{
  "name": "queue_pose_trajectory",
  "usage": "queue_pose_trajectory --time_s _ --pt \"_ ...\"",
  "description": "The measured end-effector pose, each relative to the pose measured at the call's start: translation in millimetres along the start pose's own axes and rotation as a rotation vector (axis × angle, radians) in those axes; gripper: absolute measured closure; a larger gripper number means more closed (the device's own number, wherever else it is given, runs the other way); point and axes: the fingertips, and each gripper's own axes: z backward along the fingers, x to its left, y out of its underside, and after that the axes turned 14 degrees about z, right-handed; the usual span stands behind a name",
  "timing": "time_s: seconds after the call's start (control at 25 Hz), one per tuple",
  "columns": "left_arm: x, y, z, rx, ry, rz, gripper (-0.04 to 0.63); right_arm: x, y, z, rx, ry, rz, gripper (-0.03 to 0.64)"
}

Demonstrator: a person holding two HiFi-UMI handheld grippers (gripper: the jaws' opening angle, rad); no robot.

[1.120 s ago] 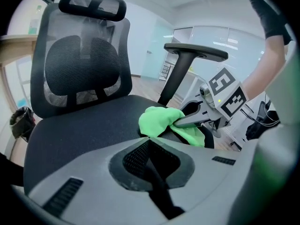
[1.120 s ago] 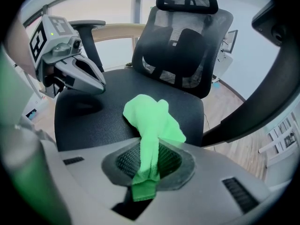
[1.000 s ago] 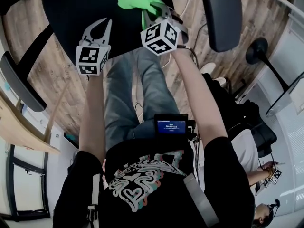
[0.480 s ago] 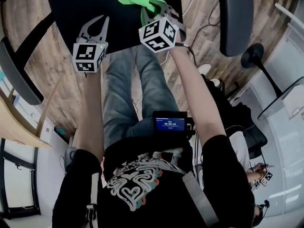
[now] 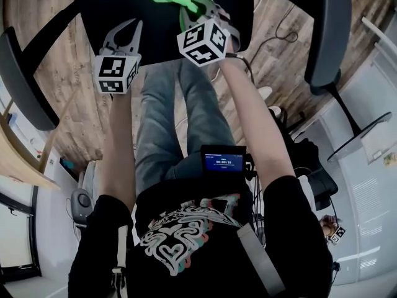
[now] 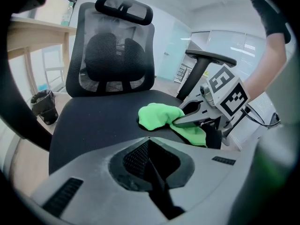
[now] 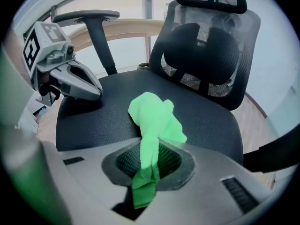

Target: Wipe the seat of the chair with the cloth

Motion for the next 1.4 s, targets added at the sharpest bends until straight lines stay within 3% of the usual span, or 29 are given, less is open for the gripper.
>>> queue_pose_trajectory --time_s 0.56,1.28,1.4 --pt "29.9 5.7 25.4 -0.05 -0.051 0.071 0.594 19.8 -39.1 -18.3 -0.015 -0.052 0.092 0.554" --pt "37.8 1.8 32.6 -0.063 -0.057 0.068 0.594 34.2 -66.4 -25.6 -0.035 -0.074 0.157 0.554" --pt "37.4 -1.1 31.7 -0.06 -0.058 0.062 0.594 32.6 -65.9 -25.0 -0.044 -0.066 0.129 0.554"
